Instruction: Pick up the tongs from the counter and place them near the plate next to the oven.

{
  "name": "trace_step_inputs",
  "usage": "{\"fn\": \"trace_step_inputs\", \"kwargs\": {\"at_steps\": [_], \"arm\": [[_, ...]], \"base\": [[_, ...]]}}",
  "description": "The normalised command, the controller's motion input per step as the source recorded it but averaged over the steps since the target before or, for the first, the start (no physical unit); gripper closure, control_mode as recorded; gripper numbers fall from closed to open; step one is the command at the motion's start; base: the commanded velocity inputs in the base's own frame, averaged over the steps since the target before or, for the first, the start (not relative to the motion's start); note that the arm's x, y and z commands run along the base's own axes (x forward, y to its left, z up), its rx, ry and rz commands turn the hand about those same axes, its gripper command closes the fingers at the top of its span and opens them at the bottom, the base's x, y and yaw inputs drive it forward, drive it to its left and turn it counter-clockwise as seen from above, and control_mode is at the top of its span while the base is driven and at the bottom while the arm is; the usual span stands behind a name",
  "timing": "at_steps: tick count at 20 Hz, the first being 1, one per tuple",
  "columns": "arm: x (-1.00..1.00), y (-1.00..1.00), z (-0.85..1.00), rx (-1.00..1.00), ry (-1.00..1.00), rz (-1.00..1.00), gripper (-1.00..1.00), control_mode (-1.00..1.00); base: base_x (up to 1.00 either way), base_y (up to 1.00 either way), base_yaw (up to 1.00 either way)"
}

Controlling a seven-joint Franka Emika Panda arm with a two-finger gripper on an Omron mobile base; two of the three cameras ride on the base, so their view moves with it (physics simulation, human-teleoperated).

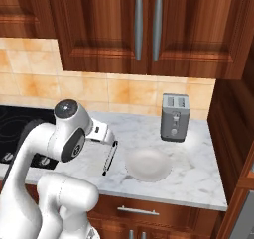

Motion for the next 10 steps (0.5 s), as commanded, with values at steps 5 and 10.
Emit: {"fn": "trace_step_inputs", "kwargs": {"at_steps": [5,10], "arm": [[-0.39,0.03,0.64,-0.07,-0.28,-0.03,-1.00,-1.00],[-0.34,0.06,0.50,-0.07,-0.21,-0.02,-1.00,-1.00]], "base": [[0.00,0.00,0.00],[0.00,0.00,0.00]]}}
